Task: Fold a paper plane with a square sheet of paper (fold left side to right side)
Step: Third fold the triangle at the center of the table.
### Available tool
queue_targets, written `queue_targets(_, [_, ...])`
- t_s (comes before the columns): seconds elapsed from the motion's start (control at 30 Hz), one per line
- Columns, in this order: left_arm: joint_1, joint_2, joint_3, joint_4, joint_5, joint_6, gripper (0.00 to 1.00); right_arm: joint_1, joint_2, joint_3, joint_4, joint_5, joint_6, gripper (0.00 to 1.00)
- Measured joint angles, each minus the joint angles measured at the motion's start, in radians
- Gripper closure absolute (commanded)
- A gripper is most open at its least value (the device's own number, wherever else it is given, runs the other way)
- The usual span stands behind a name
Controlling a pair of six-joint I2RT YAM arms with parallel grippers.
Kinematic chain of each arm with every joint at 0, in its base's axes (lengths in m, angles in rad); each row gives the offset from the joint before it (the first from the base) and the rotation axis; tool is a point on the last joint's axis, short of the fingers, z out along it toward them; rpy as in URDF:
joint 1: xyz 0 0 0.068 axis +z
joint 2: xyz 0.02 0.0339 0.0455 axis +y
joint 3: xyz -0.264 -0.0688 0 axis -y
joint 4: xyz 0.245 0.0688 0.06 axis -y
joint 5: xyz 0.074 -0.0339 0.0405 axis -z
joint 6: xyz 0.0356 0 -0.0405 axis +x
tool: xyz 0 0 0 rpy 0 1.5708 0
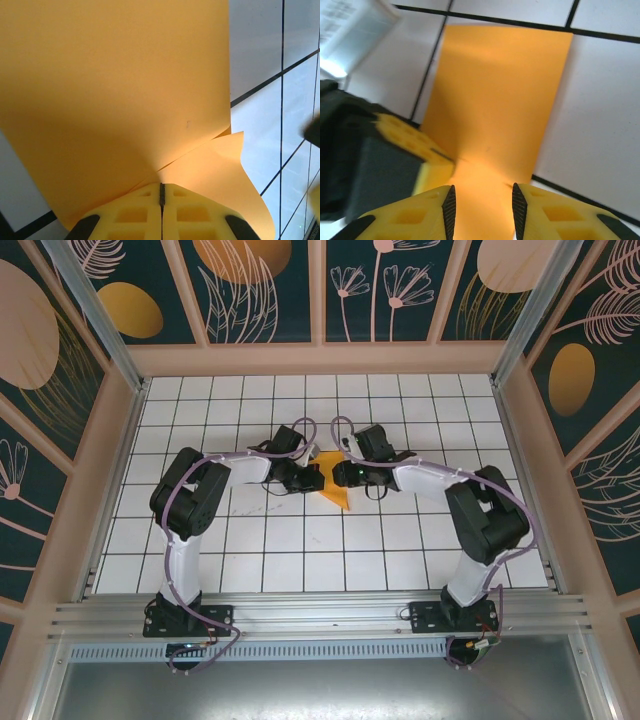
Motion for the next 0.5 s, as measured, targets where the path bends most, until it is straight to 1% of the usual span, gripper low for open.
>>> queue_targets(0.03, [0.0, 0.0, 0.0, 0.0, 0.0, 0.0, 0.92, 0.0, -0.018, 0.0, -0.014, -0.024, 0.006, 0.78])
queue_targets(0.17, [0.0, 0.0, 0.0, 0.0, 0.0, 0.0, 0.92, 0.0, -0.042, 0.0, -0.062, -0.134, 0.042, 0.9])
queue_targets(0.3, [0.0, 0.0, 0.0, 0.0, 0.0, 0.0, 0.92, 0.0, -0.017, 0.0, -0.11, -0.221, 0.077, 0.92])
queue_targets(0.5, [0.0, 0.0, 0.0, 0.0, 0.0, 0.0, 0.92, 0.0, 0.037, -0.001, -0.137, -0.262, 0.095, 0.93])
